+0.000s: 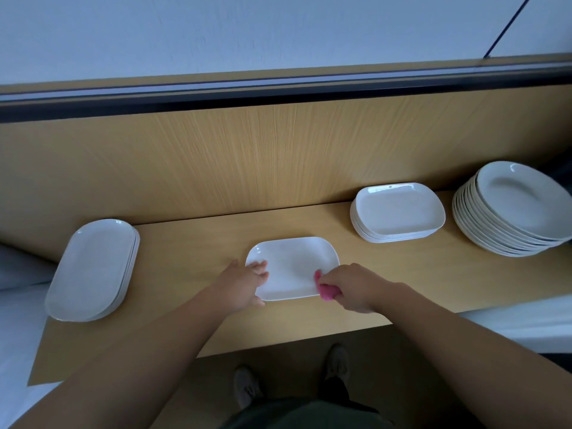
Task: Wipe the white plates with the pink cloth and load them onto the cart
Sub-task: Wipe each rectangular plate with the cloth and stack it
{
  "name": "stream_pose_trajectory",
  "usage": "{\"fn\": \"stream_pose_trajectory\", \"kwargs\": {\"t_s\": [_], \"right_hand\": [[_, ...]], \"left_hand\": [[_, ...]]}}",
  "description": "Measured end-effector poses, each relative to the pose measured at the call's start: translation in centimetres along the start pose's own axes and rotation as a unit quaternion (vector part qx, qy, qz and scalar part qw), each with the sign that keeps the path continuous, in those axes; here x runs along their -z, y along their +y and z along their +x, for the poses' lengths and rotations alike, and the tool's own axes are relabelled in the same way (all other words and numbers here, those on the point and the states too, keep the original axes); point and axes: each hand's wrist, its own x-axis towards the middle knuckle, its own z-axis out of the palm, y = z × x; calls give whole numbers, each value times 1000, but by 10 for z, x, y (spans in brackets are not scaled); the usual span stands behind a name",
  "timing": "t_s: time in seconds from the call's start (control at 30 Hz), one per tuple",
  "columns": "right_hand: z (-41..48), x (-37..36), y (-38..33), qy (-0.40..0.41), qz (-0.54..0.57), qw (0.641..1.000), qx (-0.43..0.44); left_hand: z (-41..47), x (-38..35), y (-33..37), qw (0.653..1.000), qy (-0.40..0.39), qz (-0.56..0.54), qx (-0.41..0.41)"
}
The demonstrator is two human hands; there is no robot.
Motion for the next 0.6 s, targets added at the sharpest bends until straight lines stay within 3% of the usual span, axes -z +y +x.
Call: {"fn": "stream_pose_trajectory", "kwargs": {"t_s": [0.17, 0.6], "right_hand": [[-11, 20, 7, 129, 11, 992, -2], [-13, 33, 23, 237, 68, 969, 26]], "left_hand": [[6, -15, 13, 996, 51, 71, 11], [-1, -47, 23, 975, 186, 115, -32]]}}
